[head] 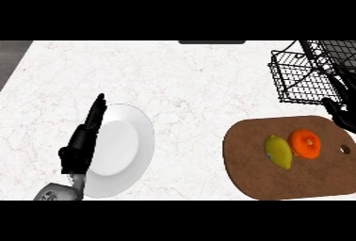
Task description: Pick the squash from the cutting board and place it in the tiered basket
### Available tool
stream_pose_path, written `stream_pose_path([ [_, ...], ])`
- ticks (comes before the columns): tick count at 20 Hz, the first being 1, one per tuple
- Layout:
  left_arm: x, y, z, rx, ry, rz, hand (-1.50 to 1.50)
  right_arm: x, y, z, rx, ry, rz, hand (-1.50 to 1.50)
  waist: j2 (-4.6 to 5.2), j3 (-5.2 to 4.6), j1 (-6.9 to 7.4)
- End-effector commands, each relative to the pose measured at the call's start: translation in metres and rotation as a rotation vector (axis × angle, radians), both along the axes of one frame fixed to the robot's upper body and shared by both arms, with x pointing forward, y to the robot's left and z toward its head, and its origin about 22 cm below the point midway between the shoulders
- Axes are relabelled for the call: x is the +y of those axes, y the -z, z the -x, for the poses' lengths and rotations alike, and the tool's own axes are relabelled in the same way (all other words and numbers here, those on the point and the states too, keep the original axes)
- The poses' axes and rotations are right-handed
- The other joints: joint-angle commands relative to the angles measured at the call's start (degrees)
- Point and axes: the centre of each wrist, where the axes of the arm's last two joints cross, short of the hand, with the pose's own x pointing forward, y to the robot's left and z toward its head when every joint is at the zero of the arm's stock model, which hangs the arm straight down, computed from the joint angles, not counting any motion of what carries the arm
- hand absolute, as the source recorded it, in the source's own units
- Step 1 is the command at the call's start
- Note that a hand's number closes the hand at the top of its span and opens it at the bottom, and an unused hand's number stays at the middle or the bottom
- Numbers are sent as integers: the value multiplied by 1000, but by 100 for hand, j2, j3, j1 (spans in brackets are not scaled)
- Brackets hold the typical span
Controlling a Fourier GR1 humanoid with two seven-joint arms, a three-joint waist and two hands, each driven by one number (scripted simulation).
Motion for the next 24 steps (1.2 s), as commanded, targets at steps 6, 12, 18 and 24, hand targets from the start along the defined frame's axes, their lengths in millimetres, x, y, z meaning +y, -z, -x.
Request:
stream_pose_path([
  [6, -15, -17, -12, -58, -20, 64, 0, 2, 17, 0, -87, -493, -316, -150, 32, 118, 38],
  [12, -21, -19, -13, -67, -48, 27, 0, -99, -71, 19, -123, -696, 11, -150, -2, 63, -105],
  [18, -13, -29, -15, -59, -56, 38, 0, -88, -186, 21, -145, -761, 518, -150, -61, 65, -45],
  [24, -25, -21, -12, -43, -57, 33, 0, -46, -216, 31, -204, -752, 871, -150, -23, 53, -43],
])
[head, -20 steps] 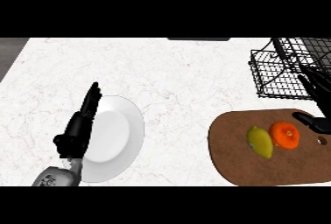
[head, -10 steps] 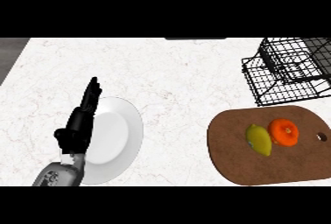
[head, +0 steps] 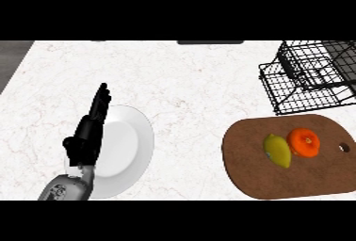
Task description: Pick the squash from the cutting board and place it in the tiered basket
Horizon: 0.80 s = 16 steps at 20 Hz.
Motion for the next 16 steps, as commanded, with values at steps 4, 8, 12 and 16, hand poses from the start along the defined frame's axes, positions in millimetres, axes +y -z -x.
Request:
stream_pose_path([
  [4, -6, -6, -1, -2, -7, -2, 0, 18, 1, 15, -52, -168, 244, -150, 3, -14, -18],
  [8, 5, -14, -10, -15, -15, 1, 0, 15, 18, 18, -59, -183, 280, -150, 14, -23, 8],
  [12, -4, -15, 2, -8, 3, 5, 0, 26, 29, 21, -87, -191, 329, -150, -1, -34, 40],
  [16, 2, -18, -2, 3, 4, -7, 0, 23, 26, 24, -52, -195, 414, -150, 3, -37, 48],
])
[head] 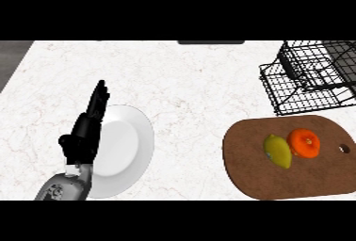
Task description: Pick the squash from the cutting board and place it in the tiered basket
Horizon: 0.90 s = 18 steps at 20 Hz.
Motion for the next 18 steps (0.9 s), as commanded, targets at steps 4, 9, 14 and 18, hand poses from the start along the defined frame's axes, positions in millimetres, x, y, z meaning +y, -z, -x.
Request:
stream_pose_path([
  [4, 0, 7, -8, 6, -16, -1, 0, -1, 26, 4, 135, -123, 102, -150, 10, -6, -8],
  [9, 0, -7, -6, -6, 21, 8, 0, 0, 38, 2, 140, -90, 169, -150, 9, -8, 57],
  [14, 9, 1, -7, -13, -3, 0, 0, -20, 24, 3, 75, -61, 204, -150, 0, -10, 11],
  [18, 2, -8, 2, -13, 9, -16, 0, -16, 63, 4, 56, -50, 252, -150, 3, -7, 59],
])
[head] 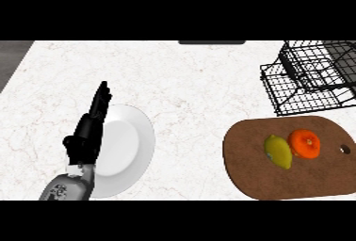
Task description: Pick the squash from the cutting board and place it in the tiered basket
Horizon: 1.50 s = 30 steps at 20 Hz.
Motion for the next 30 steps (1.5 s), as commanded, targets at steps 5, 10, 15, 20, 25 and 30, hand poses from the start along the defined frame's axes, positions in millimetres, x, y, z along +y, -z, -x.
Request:
stream_pose_path([
  [5, -7, -15, 3, 3, 3, 0, 0, -8, 16, -9, 53, -87, 11, -150, 1, 4, 52],
  [10, 4, -16, 0, 10, 16, 2, 0, 1, 13, -10, -53, -179, 51, -150, -4, 2, 11],
  [15, -2, 2, -15, -5, 17, 6, 0, 12, 45, -20, -74, -110, 52, -150, 5, 0, 0],
  [20, 8, 4, 4, 3, -12, -13, 0, -4, 48, -24, -72, -26, 57, -150, 1, 0, 9],
  [25, -9, -18, -13, -4, 3, -1, 0, -23, 63, -27, -3, -31, 62, -150, 13, 5, 16],
  [30, 7, -4, 2, 7, -1, 9, 0, 17, 98, -40, 11, -65, 55, -150, 7, 2, 46],
])
